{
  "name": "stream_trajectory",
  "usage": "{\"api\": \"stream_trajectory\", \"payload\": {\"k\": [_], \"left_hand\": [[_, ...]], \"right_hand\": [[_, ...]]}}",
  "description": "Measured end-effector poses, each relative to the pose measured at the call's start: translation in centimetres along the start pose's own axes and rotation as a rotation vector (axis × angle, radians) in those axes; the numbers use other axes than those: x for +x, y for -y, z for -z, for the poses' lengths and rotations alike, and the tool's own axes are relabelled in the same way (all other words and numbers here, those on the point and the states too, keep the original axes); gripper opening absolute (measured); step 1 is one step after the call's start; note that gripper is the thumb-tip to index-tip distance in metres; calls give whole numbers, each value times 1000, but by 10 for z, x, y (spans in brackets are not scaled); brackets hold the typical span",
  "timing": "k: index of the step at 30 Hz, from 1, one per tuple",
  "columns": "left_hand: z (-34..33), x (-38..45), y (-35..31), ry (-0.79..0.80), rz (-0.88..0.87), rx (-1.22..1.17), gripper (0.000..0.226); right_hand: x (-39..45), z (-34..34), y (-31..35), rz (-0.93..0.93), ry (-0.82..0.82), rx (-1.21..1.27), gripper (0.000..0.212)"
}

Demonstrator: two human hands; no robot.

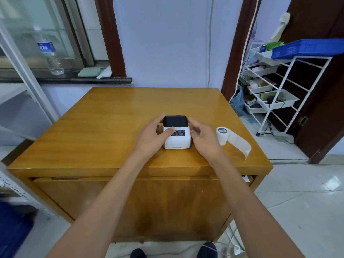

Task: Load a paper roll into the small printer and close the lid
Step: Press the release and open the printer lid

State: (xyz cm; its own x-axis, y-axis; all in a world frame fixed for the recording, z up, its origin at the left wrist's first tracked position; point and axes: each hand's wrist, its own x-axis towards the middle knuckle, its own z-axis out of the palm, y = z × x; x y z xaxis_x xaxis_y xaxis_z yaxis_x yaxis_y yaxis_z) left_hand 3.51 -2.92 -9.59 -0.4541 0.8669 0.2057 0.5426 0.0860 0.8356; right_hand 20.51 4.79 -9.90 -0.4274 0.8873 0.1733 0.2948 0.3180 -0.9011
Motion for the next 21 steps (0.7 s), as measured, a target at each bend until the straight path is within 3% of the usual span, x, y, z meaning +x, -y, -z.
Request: {"api": "stream_trajectory", "payload": {"k": [5, 13, 21], "left_hand": [[0, 1, 2, 14, 10, -18, 67], [6, 0, 3, 41, 44, -220, 59], [6, 0, 5, 52, 16, -252, 58]], "right_hand": [[4, 10, -1, -13, 119, -34, 54], [2, 10, -9, -6, 91, -65, 57], [0, 11, -5, 5, 53, -117, 84]]}}
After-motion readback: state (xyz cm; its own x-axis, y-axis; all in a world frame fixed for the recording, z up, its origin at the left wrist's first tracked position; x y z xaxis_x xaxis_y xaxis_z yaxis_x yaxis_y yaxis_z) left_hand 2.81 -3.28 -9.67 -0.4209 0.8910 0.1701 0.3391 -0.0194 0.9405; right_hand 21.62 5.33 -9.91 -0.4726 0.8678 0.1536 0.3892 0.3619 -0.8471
